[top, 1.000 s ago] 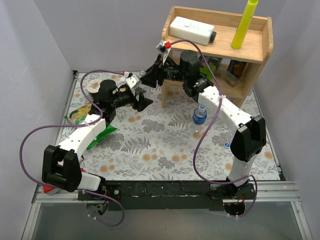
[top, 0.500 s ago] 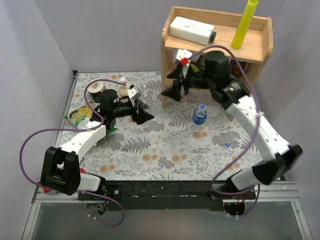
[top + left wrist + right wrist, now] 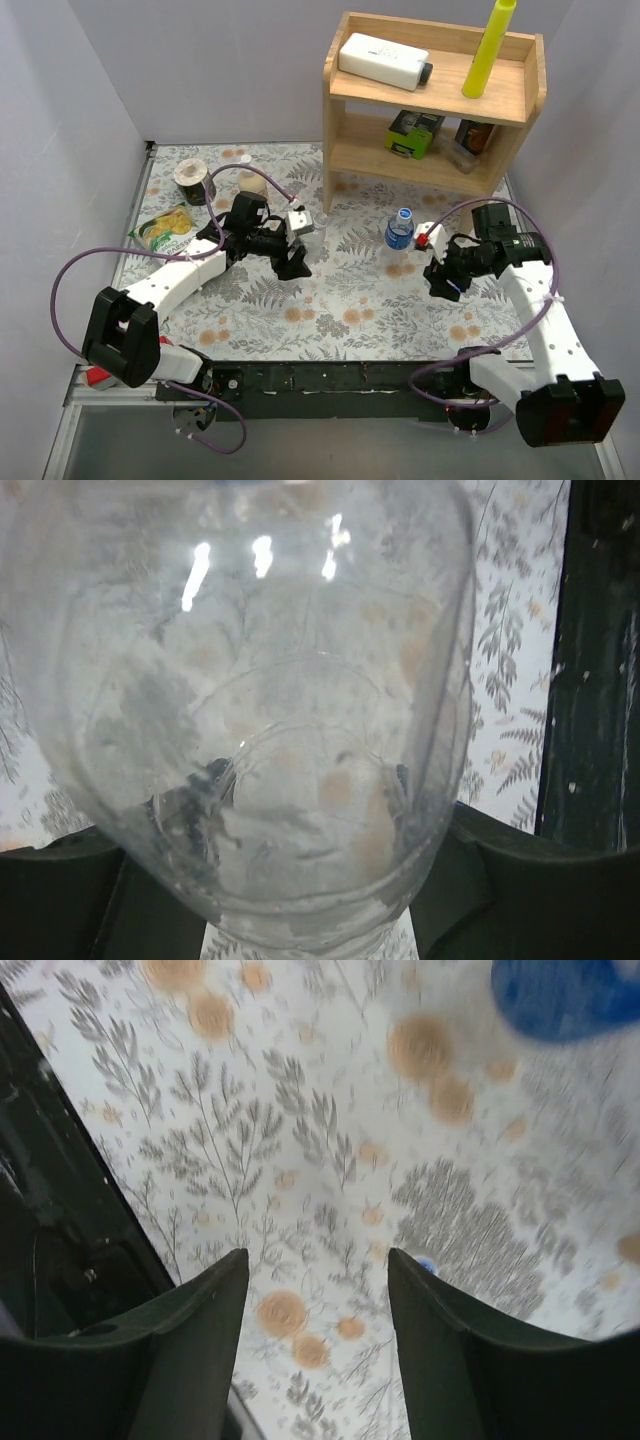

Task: Screw on the bottle caps

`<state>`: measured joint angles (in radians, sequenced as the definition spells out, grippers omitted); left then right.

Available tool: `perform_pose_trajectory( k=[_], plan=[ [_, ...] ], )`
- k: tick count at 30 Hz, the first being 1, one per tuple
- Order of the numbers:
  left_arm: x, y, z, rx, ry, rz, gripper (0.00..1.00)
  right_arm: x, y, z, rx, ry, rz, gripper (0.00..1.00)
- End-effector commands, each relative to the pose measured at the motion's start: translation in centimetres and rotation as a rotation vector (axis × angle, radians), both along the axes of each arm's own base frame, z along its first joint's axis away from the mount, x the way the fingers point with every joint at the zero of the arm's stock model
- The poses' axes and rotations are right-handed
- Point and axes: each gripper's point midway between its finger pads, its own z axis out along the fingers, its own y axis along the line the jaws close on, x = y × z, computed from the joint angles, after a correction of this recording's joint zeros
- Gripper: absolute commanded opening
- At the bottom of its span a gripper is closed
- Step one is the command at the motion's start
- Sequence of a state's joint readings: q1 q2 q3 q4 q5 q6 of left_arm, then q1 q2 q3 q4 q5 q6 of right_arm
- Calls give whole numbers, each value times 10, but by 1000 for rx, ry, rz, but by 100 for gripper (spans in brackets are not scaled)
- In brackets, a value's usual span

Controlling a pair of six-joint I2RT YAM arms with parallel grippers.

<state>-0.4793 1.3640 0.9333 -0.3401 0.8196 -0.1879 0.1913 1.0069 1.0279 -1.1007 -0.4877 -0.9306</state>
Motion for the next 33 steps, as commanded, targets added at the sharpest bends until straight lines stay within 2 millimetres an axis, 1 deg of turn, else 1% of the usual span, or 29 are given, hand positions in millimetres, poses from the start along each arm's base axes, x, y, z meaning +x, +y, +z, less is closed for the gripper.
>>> perform_pose_trajectory(
  k=[1, 3, 4, 6, 7, 8, 10, 11, 12, 14, 15, 18, 19, 22, 24, 25, 27, 29, 33],
  plan=[
    [-10, 27, -29, 197, -6, -13, 0, 1, -49, -43, -1, 112, -66, 63],
    [-14, 27, -26, 185, 44, 12, 0, 9, -61, -54, 22, 152, -114, 61],
    [-18, 25, -25, 172, 58, 4, 0, 22, -70, -62, 21, 149, -148, 61],
    [-22, 24, -29, 160, 79, 2, 0, 34, -80, -71, -15, 133, -165, 64],
    [-25, 25, -34, 163, 98, -1, 0, 41, -84, -75, -33, 111, -170, 65],
    [-27, 23, -36, 155, 115, -8, 0, 51, -88, -79, -49, 68, -172, 66],
    [-26, 20, -35, 142, 140, 1, 0, 56, -95, -88, -84, 52, -166, 68],
    [-26, 18, -35, 135, 145, -1, 0, 62, -98, -91, -98, 31, -164, 68],
    [-23, 17, -35, 128, 139, 0, 0, 59, -101, -100, -118, 54, -160, 68],
    [-20, 15, -37, 133, 152, 9, 0, 58, -105, -107, -152, 47, -118, 68],
    [-18, 15, -38, 137, 151, 14, 0, 58, -110, -114, -176, 48, -117, 71],
    [-14, 15, -40, 145, 149, 16, 0, 59, -116, -122, -222, 23, -77, 71],
    [-14, 15, -40, 146, 150, 17, 0, 57, -116, -126, -227, 28, -73, 71],
    [-13, 14, -43, 150, 156, 19, 0, 57, -116, -132, -225, 25, -66, 69],
    [-13, 15, -44, 153, 159, 20, 0, 58, -114, -135, -214, 22, -74, 68],
    [-13, 15, -44, 157, 160, 24, 0, 62, -114, -136, -214, 8, -78, 67],
    [-13, 15, -45, 158, 165, 25, 0, 60, -113, -142, -209, 20, -78, 66],
    [-12, 15, -44, 158, 164, 25, 0, 62, -111, -143, -201, 23, -80, 65],
    [-12, 15, -49, 164, 172, 23, 0, 60, -109, -151, -188, 60, -75, 62]
  ],
)
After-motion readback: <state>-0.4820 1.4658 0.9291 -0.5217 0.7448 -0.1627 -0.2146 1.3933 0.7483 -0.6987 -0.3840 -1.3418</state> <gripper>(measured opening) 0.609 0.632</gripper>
